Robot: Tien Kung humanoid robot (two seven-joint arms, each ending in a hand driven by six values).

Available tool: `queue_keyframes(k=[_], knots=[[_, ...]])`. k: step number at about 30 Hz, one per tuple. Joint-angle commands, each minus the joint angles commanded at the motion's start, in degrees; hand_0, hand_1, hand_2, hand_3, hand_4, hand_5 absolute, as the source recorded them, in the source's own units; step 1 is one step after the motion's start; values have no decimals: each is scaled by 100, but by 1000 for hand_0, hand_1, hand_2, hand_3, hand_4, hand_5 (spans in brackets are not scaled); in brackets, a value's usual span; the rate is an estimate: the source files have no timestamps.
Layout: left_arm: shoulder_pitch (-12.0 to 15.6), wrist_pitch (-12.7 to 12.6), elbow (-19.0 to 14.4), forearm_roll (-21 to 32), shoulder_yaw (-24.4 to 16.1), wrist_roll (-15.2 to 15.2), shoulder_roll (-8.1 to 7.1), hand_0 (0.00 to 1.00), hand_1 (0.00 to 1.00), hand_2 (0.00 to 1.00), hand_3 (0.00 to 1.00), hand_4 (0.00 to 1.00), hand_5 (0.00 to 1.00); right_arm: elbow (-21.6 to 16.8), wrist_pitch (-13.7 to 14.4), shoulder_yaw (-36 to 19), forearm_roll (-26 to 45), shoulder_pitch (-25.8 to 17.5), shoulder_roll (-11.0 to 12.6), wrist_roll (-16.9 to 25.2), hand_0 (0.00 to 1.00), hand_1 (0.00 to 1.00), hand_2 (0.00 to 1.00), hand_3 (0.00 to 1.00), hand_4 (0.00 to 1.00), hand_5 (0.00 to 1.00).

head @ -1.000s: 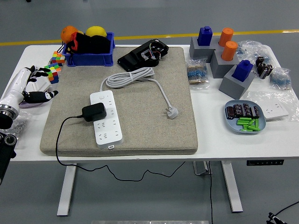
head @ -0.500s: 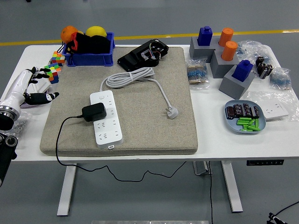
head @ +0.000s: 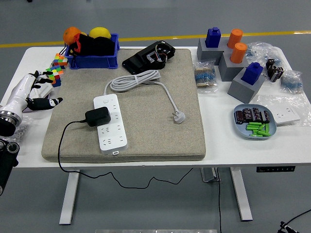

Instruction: Press the white button,pick up the black plug,place it near the board,insert it into the board

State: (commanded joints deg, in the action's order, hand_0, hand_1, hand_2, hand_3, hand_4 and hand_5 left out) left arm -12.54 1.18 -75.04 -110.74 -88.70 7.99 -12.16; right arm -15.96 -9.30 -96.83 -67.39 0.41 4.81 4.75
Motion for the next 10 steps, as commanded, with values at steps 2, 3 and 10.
queue_keyframes(k=[2, 3, 10], knots=[[5, 2, -3, -1, -4, 1, 6, 734, 803, 742, 789, 871, 2, 1, 3, -10, -5, -8, 0, 0, 718, 695, 678, 602, 715, 412], [5, 3, -4, -1, -4, 4, 7, 734, 803, 742, 789, 871, 2, 0, 3, -11, -5, -10, 0, 0, 718, 695, 678, 602, 715, 412], [12, 22, -2, -6, -9, 19, 35, 734, 803, 742, 794, 872, 2, -2, 0, -16, -7, -25, -13, 3, 718, 695, 678, 602, 715, 412]])
